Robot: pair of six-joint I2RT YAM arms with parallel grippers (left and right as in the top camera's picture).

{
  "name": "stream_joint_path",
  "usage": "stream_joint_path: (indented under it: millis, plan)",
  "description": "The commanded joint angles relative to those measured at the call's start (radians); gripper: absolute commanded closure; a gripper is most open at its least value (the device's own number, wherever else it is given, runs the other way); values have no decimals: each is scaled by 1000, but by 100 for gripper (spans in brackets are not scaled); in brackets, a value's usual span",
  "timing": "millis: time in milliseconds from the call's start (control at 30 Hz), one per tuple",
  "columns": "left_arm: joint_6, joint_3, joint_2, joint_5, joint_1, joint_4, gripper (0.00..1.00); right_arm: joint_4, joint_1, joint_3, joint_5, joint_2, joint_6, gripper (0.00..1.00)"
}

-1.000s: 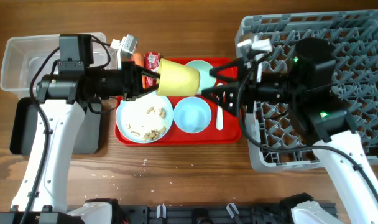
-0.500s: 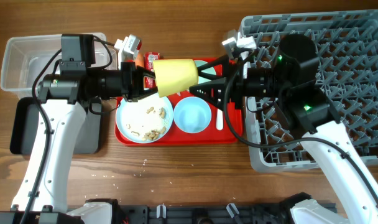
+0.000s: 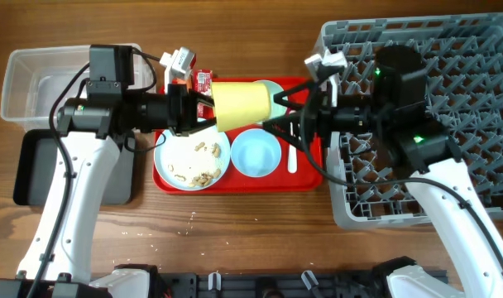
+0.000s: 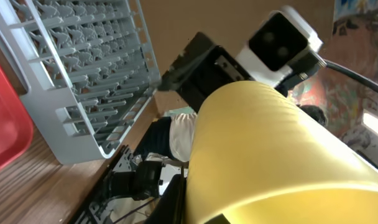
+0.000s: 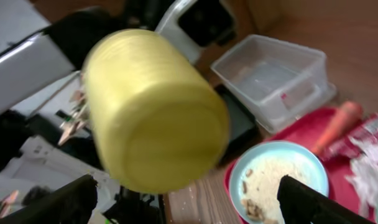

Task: Sort waste into correct bins and load items into the dishwasher rack
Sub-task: 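Hand the yellow cup from the left gripper to the right gripper, then place the yellow cup in the dish rack with the right gripper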

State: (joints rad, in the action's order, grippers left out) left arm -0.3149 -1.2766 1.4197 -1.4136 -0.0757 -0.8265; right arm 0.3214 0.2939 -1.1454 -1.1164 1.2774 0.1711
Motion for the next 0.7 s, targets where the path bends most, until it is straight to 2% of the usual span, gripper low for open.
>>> stream_joint_path:
  millis: [0, 167, 233, 267, 300, 333, 400, 433, 500, 533, 667]
  plan:
    - [24, -1, -4, -33, -27, 0, 96, -27, 3, -5, -124, 8, -63, 3]
    - [24, -1, -4, -33, -74, 6, 96, -77, 35, -5, -124, 8, -61, 3]
    - [24, -1, -4, -32, -84, 6, 96, -115, 51, -5, -124, 8, -45, 7]
    - [24, -1, -4, -24, -86, 6, 96, -135, 57, -5, -124, 8, -20, 16]
    - [23, -1, -4, -14, -86, 6, 96, -149, 57, -5, -124, 8, 1, 31]
    - [23, -1, -4, -10, -86, 6, 96, -150, 57, -5, -122, 8, 10, 35]
    - [23, -1, -4, -9, -86, 7, 96, -148, 56, -5, -119, 8, 13, 36]
    - [23, -1, -4, -3, -86, 7, 87, -148, 54, -5, -119, 8, 13, 38]
    - [23, -1, -4, 27, -83, 8, 17, -144, 47, -5, -105, 5, 15, 37]
    - [19, -1, -4, 71, -76, 8, 0, -129, 36, -5, -87, -1, 15, 37]
    - [16, -1, -4, 191, -7, 6, 0, 55, -72, -6, 123, -50, 14, 40]
